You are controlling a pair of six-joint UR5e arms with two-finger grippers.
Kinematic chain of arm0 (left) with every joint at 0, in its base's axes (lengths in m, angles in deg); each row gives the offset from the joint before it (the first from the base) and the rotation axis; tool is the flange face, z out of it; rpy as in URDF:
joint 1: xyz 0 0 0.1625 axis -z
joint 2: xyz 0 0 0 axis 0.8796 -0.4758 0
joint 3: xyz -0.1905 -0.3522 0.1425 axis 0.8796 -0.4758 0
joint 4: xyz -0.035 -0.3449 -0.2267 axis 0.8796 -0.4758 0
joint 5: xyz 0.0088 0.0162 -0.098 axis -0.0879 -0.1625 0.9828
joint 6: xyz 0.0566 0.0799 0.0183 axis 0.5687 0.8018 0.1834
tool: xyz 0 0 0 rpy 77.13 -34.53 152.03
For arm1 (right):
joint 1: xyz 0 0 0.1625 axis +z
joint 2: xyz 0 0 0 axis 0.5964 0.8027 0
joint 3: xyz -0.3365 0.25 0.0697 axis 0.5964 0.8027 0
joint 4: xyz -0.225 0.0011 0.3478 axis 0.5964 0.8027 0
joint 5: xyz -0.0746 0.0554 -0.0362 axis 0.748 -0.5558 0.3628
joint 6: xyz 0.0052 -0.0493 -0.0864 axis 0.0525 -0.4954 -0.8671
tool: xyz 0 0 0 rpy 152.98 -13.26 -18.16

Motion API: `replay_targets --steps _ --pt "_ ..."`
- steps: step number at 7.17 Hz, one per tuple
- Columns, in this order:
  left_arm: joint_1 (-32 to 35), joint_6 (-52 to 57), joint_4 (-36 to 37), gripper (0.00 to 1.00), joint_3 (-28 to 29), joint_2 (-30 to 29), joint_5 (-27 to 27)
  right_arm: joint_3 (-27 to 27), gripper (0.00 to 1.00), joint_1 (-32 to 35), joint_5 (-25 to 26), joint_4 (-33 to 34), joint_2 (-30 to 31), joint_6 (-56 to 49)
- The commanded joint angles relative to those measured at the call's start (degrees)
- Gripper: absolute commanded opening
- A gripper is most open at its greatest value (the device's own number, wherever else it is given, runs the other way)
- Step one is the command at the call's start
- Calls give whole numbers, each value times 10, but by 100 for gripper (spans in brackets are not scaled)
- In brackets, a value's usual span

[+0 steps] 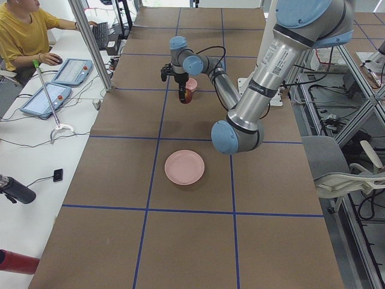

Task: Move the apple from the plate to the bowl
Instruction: 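Lift the apple with the left gripper and carry it over the bowl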

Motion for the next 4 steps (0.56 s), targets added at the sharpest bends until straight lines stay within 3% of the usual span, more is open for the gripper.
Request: replay_targets --steps 1,4 --pt "-53 -102 -24 2 127 -134 -39 1 100 0 -2 0 0 0" --pt "-86 -139 -132 2 229 -167 -82 1 100 0 -12 1 1 0"
